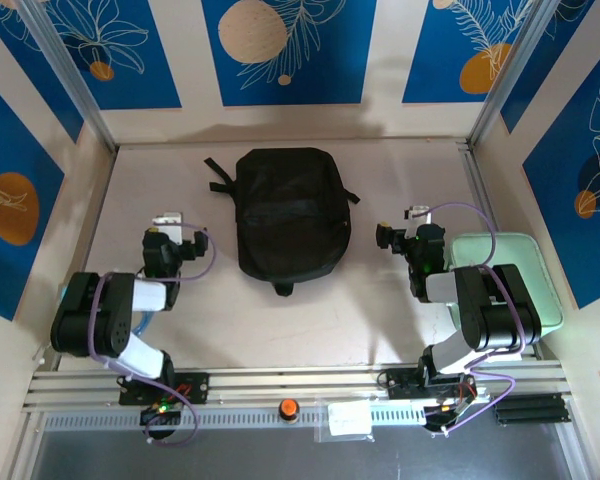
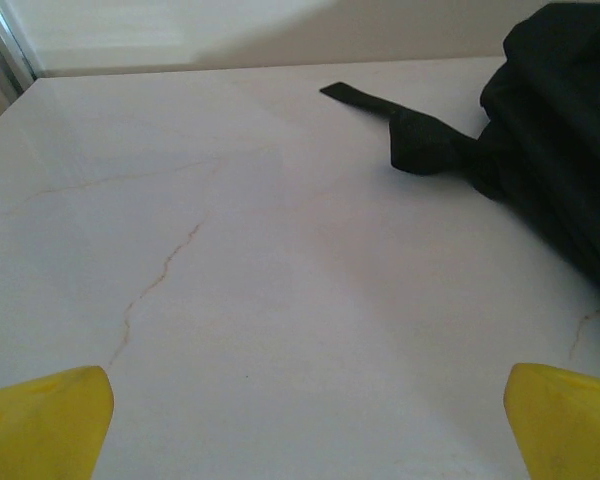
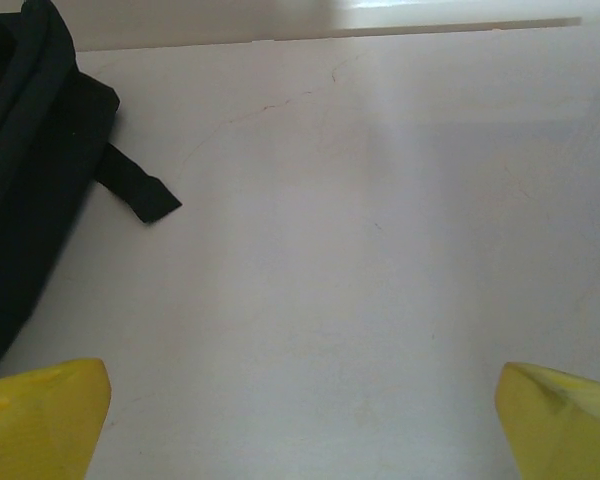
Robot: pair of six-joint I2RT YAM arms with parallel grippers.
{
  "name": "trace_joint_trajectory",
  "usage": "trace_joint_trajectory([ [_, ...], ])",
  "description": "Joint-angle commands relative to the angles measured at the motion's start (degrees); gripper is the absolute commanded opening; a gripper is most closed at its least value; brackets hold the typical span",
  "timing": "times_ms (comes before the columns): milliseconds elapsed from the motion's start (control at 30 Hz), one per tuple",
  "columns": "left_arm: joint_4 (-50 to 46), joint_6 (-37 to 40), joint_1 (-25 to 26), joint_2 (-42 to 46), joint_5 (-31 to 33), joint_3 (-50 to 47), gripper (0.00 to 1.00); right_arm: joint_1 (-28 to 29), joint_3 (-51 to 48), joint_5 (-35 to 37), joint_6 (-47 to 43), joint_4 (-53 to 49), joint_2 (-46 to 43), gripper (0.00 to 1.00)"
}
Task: Pack the student bag
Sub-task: Reset both arms
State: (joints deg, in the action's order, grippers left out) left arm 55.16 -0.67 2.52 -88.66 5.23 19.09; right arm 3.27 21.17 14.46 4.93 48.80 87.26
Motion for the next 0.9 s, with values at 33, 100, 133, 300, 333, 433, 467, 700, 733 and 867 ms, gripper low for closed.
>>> trace_joint_trajectory([
  [33, 4.61, 0.95, 1.24, -1.13, 5.07, -0.6, 1.0, -0.65, 1.48, -1.34, 0.68, 0.26, 0.19, 0.99],
  [100, 1.23, 1.14, 1.96, -1.01, 7.08, 0.98, 1.0, -1.3, 1.79, -2.48, 1.17, -0.6, 0.19, 0.99],
  [133, 2.05, 1.41, 2.26, -1.18, 7.41, 0.86, 1.0, -1.74, 2.03, -3.41, 1.46, -0.93, 0.11, 0.99],
  [300, 1.62, 1.53, 2.31, -1.14, 6.95, 0.93, 1.0, -2.15, 2.12, -4.12, 1.62, -1.23, 0.1, 0.99],
  [333, 1.3, 1.63, 2.31, -0.91, 6.66, 0.95, 1.0, -2.2, 2.08, -4.12, 1.58, -1.16, 0.1, 0.99],
  [433, 0.45, 2.07, 2.31, -0.94, 5.32, 1.47, 1.0, -2.18, 2.12, -4.18, 1.58, -1.29, 0.1, 0.99],
  [467, 0.78, 2.16, 2.31, -1.07, 5.23, 1.39, 1.0, -2.1, 2.14, -4.09, 1.61, -1.28, 0.1, 0.99],
  [700, -1.13, 1.99, 2.24, -1.38, 5.32, 2.53, 1.0, -2.13, 2.19, -4.13, 1.58, -1.33, 0.1, 0.99],
  [733, -1.08, 1.98, 2.3, -1.3, 5.31, 2.38, 1.0, -2.21, 2.15, -4.11, 1.58, -1.3, 0.1, 0.99],
  [867, 0.14, 2.05, 2.31, -1.08, 5.14, 1.67, 1.0, -2.13, 2.08, -4.14, 1.59, -1.18, 0.01, 0.99],
])
